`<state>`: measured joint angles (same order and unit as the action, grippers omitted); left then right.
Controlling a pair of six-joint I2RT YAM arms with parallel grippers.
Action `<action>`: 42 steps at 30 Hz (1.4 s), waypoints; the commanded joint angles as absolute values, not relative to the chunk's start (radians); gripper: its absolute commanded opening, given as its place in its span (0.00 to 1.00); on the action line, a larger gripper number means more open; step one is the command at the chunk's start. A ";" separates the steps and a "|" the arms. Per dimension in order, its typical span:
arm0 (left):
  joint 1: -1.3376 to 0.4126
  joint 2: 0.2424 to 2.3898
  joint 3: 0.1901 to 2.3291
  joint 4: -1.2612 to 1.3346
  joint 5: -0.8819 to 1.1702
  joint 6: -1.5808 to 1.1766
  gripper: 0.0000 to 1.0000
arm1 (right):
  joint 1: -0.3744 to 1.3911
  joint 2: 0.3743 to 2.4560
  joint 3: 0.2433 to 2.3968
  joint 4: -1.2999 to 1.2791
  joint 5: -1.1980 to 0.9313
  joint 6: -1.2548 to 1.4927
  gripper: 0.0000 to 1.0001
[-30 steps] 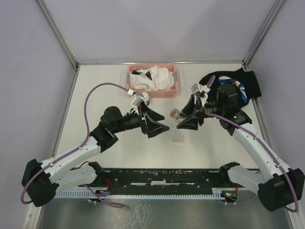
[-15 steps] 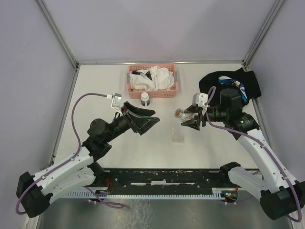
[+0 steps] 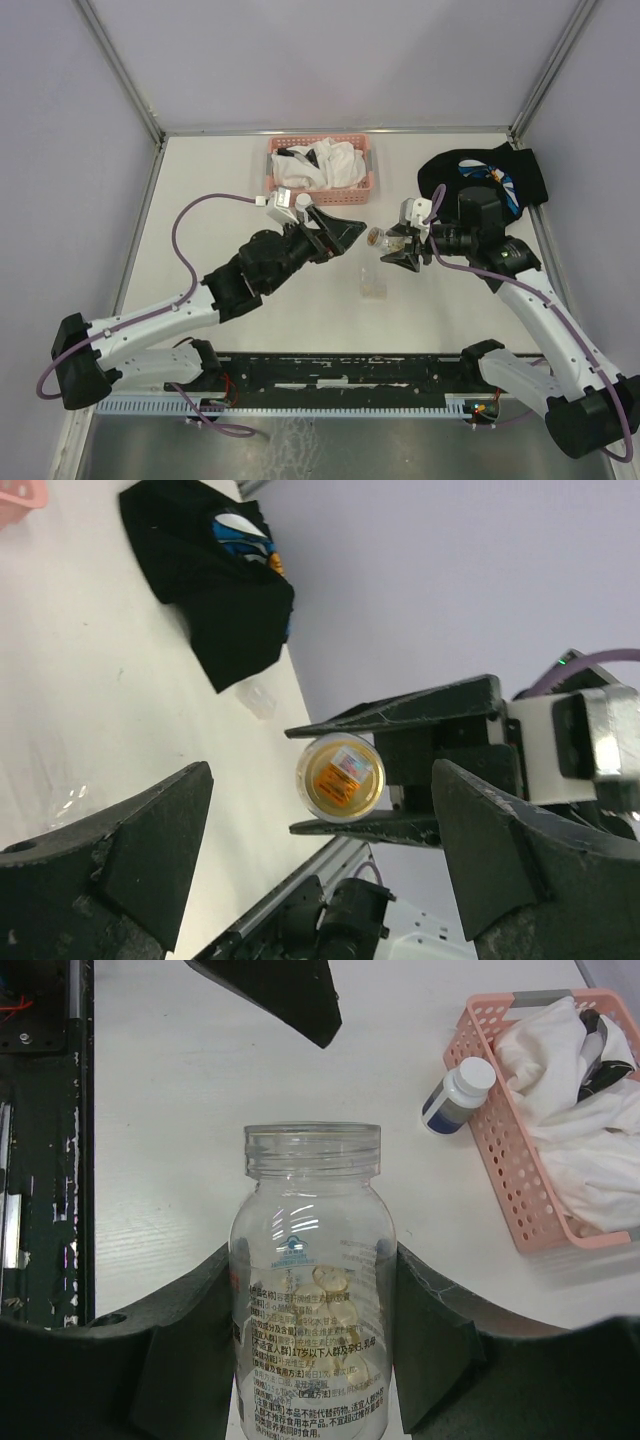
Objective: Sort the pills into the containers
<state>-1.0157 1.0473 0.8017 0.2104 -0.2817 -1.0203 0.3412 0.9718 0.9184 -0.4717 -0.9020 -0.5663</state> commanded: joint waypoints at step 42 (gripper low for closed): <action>-1.114 1.205 0.887 0.292 -0.129 -0.806 0.30 | 0.360 1.043 0.968 -0.438 -1.073 -0.400 0.06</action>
